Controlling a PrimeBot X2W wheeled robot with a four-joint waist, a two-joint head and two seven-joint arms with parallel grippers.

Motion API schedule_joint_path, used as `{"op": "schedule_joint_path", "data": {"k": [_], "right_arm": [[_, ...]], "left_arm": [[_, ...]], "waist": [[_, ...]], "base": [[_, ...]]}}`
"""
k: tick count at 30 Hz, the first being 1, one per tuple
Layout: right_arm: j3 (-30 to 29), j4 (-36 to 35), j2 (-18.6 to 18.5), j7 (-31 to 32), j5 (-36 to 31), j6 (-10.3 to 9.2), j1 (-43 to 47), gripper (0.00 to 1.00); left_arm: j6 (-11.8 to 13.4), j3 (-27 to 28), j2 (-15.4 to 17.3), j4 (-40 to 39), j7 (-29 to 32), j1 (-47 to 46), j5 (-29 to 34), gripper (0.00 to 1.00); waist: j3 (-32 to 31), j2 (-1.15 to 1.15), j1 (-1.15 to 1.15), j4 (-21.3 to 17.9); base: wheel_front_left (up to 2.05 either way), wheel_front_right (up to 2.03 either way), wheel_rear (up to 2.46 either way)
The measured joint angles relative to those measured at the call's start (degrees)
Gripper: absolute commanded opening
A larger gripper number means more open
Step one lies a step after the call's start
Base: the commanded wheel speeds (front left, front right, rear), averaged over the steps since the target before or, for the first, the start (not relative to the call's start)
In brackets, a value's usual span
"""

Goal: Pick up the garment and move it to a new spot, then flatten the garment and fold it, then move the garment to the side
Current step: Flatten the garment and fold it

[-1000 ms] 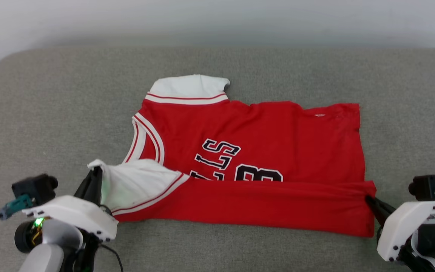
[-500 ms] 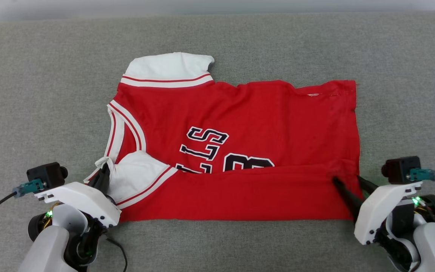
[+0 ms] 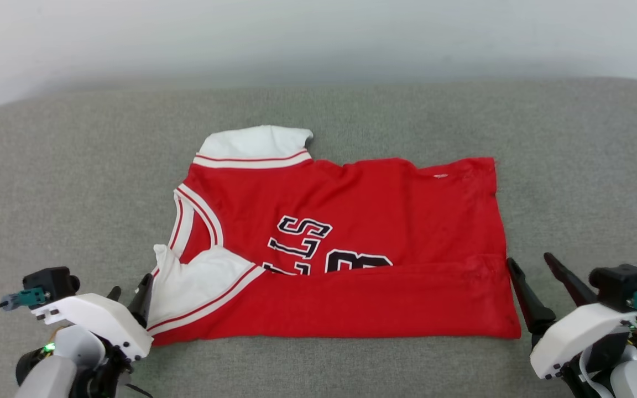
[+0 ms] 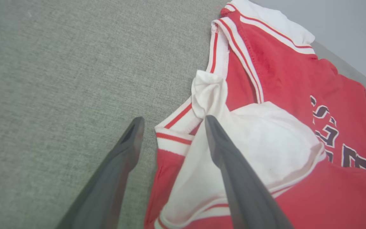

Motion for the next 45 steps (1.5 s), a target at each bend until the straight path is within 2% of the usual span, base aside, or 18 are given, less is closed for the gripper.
{"op": "schedule_joint_path", "data": {"k": [6,13,18,24,25,26,27,31,34,38,41,45], "right_arm": [[-3.8,-6.4,1.8,-4.6,-3.6,-0.01,3.6,1.00],[-6.0,-14.3,4.8,-3.8,-6.7,-0.01,6.7,1.00],[-5.8,-18.0,6.6,-3.5,-7.8,-0.01,6.8,1.00],[-5.4,-19.1,7.3,-3.8,-8.1,-0.01,6.2,1.00],[-5.3,-19.1,7.4,-3.8,-8.1,-0.01,6.0,1.00],[-5.2,-19.1,7.4,-3.8,-8.1,0.00,5.9,1.00],[-5.2,-19.1,7.3,-3.8,-8.1,0.00,5.9,1.00],[-5.9,-18.9,6.9,-3.2,-7.9,-0.01,5.7,1.00],[-6.6,-18.7,6.3,-2.2,-7.3,-0.01,5.7,1.00],[-7.5,-18.9,5.3,1.2,-5.4,-0.01,5.3,1.00],[-7.9,-18.0,4.2,8.6,-2.8,-0.01,5.2,1.00],[-9.0,-16.2,1.0,23.7,-0.4,-0.01,4.8,1.00]], "left_arm": [[0.0,-0.8,5.1,-4.6,8.1,1.6,-0.7,1.00],[1.2,-3.5,12.0,-12.5,23.7,3.7,-2.3,1.00],[3.0,-3.7,14.2,-16.0,31.2,4.8,-5.0,1.00],[4.4,-2.9,15.2,-16.2,33.7,4.5,-6.4,1.00],[4.4,-2.7,15.1,-15.9,33.9,4.5,-7.1,0.91],[4.4,-2.4,15.1,-15.7,34.1,4.4,-7.5,0.24],[4.3,-2.3,15.1,-15.5,34.1,4.4,-7.8,0.00],[3.0,-1.8,14.9,-13.8,32.8,3.9,-8.2,0.00],[1.8,-1.9,13.5,-12.8,31.3,3.6,-8.3,0.00],[1.5,-2.3,12.7,-12.1,29.0,3.2,-7.2,0.00],[2.0,-2.5,12.2,-13.4,27.2,3.0,-5.9,0.00],[2.9,-2.3,12.0,-17.4,25.0,2.5,-4.4,0.00]], "waist": [[-3.9,0.00,-0.01,-0.6],[-3.0,0.00,0.00,-2.0],[0.0,0.00,-0.01,-3.2],[4.2,0.00,-0.01,-4.9],[4.8,0.00,-0.01,-5.2],[5.2,0.00,-0.01,-5.5],[5.5,0.00,-0.01,-5.8],[6.0,0.00,-0.01,-6.1],[5.3,0.00,-0.01,-5.7],[3.9,0.00,-0.01,-4.7],[3.0,0.00,-0.01,-3.7],[2.5,0.00,0.00,-2.2]], "base": [[0.00,0.00,0.00],[0.00,0.00,0.00],[0.00,0.00,0.00],[0.00,0.00,0.00],[0.00,0.00,0.00],[0.00,0.00,0.00],[0.00,0.00,0.00],[0.00,0.00,0.00],[0.00,0.00,0.00],[0.00,0.00,0.00],[0.00,0.00,0.00],[0.00,0.00,0.00]]}}
